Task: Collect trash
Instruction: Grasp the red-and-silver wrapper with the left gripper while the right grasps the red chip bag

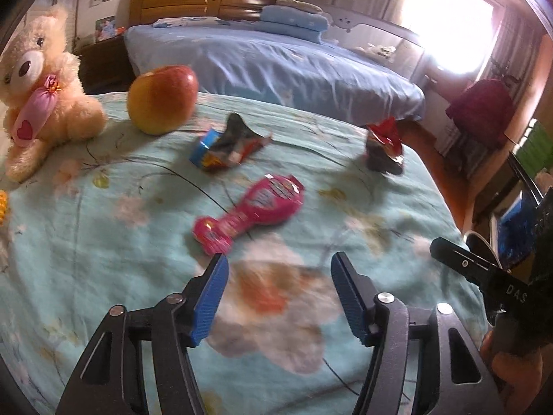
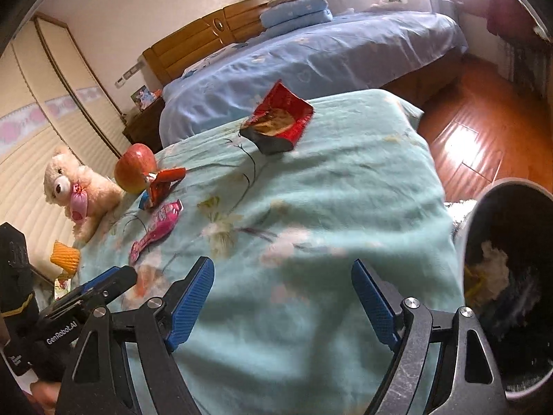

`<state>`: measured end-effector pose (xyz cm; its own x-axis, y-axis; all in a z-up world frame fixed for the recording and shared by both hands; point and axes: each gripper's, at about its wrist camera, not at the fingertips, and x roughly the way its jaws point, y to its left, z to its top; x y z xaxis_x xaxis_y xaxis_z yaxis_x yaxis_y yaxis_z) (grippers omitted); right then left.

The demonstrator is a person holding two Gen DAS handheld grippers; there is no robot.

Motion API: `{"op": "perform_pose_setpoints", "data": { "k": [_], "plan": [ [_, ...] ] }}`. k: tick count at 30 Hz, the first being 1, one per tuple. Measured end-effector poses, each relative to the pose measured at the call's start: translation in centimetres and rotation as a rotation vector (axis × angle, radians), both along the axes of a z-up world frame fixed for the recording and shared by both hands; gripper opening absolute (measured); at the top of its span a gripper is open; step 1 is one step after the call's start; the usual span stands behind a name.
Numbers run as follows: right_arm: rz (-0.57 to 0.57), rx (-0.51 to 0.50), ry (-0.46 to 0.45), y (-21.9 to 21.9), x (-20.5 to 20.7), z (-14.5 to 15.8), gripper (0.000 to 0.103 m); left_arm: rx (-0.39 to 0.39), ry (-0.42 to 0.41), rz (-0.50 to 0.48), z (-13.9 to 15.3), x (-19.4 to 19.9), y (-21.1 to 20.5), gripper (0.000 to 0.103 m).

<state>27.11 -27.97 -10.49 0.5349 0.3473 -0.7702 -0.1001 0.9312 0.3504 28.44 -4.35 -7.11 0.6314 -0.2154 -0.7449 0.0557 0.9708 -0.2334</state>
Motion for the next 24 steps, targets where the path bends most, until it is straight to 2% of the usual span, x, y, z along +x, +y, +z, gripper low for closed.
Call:
{"op": "perform_pose_setpoints", "data": {
  "k": [10, 13, 21, 24],
  "plan": [
    [0.009, -0.002, 0.012, 1.4, 5.5, -0.8, 0.083, 0.024, 0.004, 0.051, -0.2, 5.8, 2.0, 0.066],
    [0.013, -0.006, 0.020, 2.0, 7.3, -1.3, 0.087, 0.042, 0.004, 0.055, -0.5, 7.8, 2.2, 0.066],
    [0.000, -0.057, 0.002, 2.8, 11.3, -1.8, 0.088, 0.068, 0.025, 0.054, -1.9, 12.3, 2.7, 0.068],
    [-0.007, -0.069, 0.002, 3.0, 12.6, -1.9, 0.089, 0.083, 0.019, 0.053, -2.1, 13.2, 2.3, 0.077]
  ]
}}
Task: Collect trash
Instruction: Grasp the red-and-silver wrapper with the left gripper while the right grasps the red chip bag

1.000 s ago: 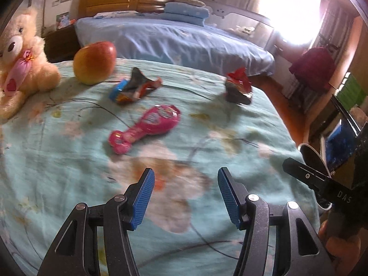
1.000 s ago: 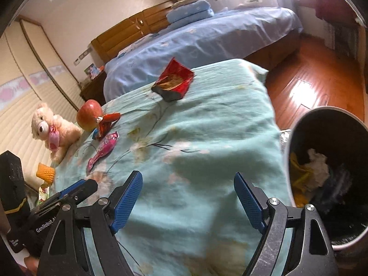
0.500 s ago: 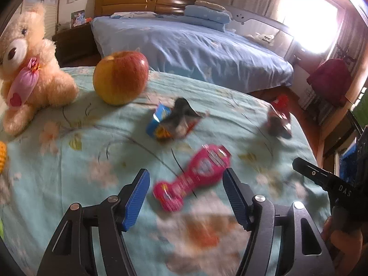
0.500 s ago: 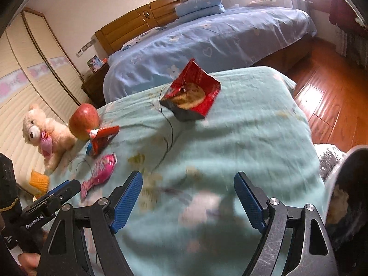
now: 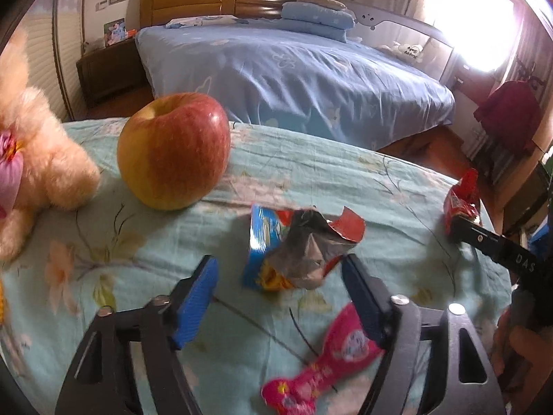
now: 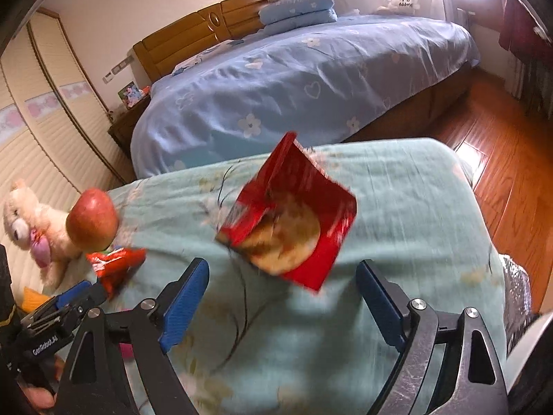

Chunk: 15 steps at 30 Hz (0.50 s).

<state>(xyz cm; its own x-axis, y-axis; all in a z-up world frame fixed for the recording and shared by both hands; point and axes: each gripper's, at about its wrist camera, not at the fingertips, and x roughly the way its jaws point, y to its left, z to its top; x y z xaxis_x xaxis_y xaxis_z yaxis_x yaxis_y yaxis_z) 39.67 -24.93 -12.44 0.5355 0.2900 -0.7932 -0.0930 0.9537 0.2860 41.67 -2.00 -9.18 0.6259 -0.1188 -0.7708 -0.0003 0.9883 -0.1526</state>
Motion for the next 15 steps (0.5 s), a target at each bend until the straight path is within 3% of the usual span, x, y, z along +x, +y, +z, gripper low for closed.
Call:
{"op": "perform_pose_setpoints", "data": {
  "k": [6, 9, 11, 15],
  "plan": [
    [-0.012, 0.012, -0.002, 0.2, 1.3, -0.3, 0.090, 0.001, -0.014, 0.000, -0.5, 1.0, -0.2, 0.076],
    [-0.010, -0.001, -0.008, 0.3, 1.3, -0.3, 0.087, 0.016, -0.027, -0.016, -0.8, 1.2, -0.5, 0.071],
    [-0.012, -0.004, -0.010, 0.2, 1.1, -0.2, 0.079, 0.014, -0.020, -0.030, -1.1, 1.3, -0.7, 0.054],
    [-0.016, -0.012, -0.009, 0.0, 1.0, -0.2, 0.069, 0.014, -0.014, -0.049, -1.5, 1.2, -1.2, 0.042]
  ]
}}
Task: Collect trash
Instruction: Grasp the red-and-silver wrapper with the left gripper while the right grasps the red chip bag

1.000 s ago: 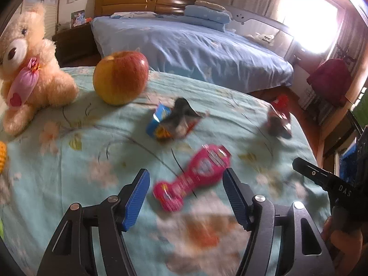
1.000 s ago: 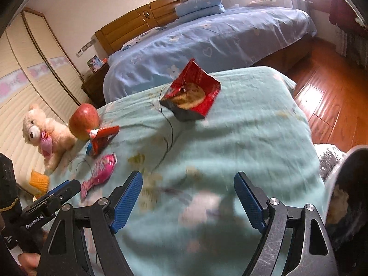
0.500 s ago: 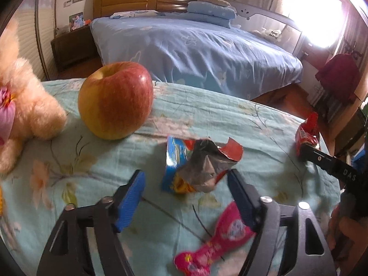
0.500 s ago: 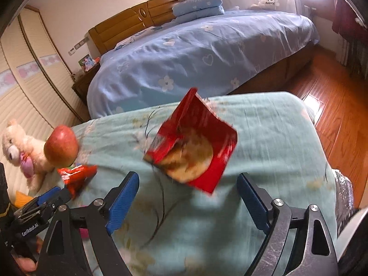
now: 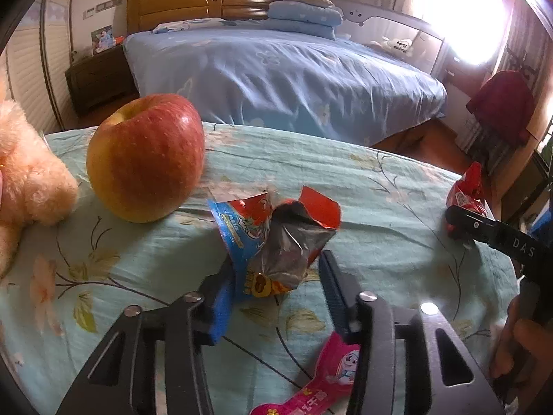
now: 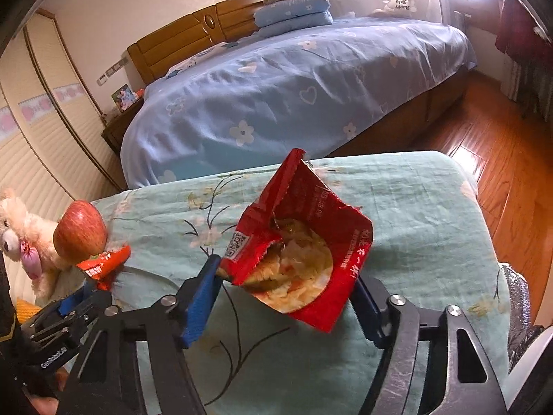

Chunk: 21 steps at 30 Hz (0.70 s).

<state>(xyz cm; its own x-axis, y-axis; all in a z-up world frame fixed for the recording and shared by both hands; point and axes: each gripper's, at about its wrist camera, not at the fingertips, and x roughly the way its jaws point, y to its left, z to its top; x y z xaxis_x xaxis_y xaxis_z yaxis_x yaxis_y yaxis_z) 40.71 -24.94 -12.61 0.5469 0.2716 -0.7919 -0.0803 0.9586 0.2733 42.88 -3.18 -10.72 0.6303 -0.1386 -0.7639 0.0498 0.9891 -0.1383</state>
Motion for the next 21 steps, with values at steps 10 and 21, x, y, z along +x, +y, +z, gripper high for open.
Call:
{"op": "perform_pose_setpoints", "data": {
  "k": [10, 21],
  "plan": [
    [-0.012, 0.005, 0.000, -0.6, -0.5, 0.1, 0.051, -0.008, -0.015, -0.015, 0.3, -0.5, -0.2, 0.018],
    [-0.010, 0.035, -0.002, -1.3, -2.4, 0.8, 0.049, -0.040, -0.041, -0.033, 1.8, -2.7, -0.1, 0.013]
  ]
}}
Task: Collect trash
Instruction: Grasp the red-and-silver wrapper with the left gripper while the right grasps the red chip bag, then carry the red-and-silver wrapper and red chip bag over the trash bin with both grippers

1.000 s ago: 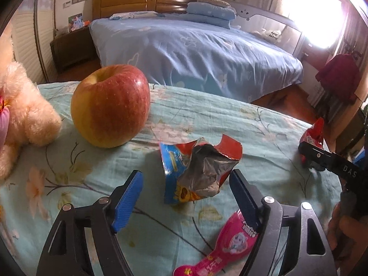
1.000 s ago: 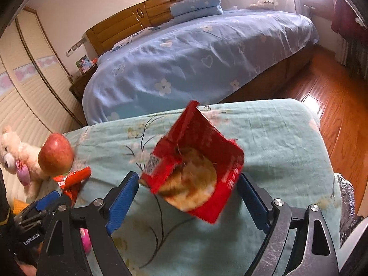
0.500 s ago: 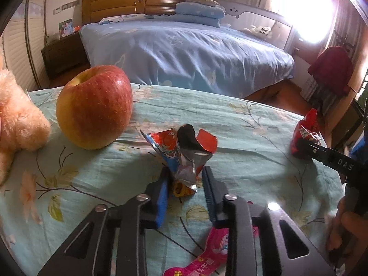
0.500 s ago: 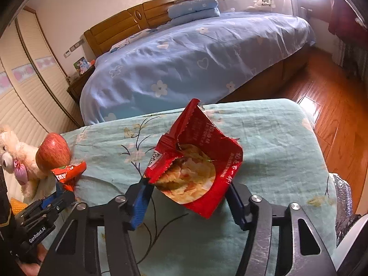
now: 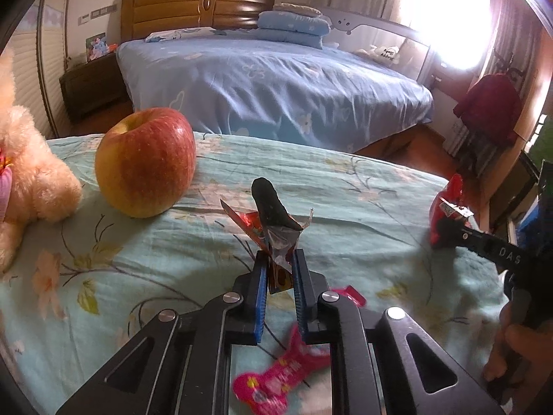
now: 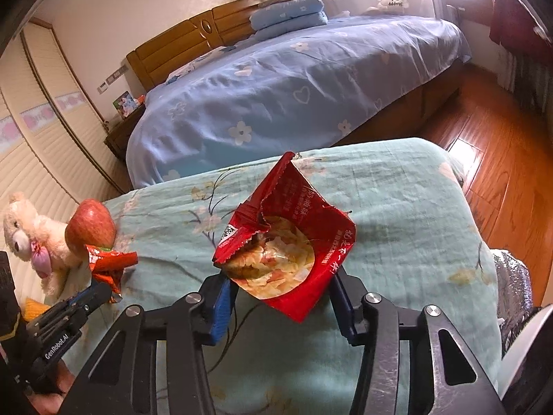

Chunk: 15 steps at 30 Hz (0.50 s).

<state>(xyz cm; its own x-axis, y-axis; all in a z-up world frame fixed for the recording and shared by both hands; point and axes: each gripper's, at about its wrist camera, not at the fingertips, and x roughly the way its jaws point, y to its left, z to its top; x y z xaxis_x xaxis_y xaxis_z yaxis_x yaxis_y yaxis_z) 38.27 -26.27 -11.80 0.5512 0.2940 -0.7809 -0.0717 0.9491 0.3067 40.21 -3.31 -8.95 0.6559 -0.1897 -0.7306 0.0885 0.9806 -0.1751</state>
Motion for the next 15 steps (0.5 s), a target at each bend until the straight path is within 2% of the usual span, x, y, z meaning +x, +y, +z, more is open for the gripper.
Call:
{"op": "perform_pose_setpoints", "data": {
  "k": [15],
  "plan": [
    [0.021, 0.045, -0.014, -1.1, -8.8, 2.3, 0.048, -0.052, 0.010, -0.082, 1.3, -8.1, -2.2, 0.013]
  ]
}}
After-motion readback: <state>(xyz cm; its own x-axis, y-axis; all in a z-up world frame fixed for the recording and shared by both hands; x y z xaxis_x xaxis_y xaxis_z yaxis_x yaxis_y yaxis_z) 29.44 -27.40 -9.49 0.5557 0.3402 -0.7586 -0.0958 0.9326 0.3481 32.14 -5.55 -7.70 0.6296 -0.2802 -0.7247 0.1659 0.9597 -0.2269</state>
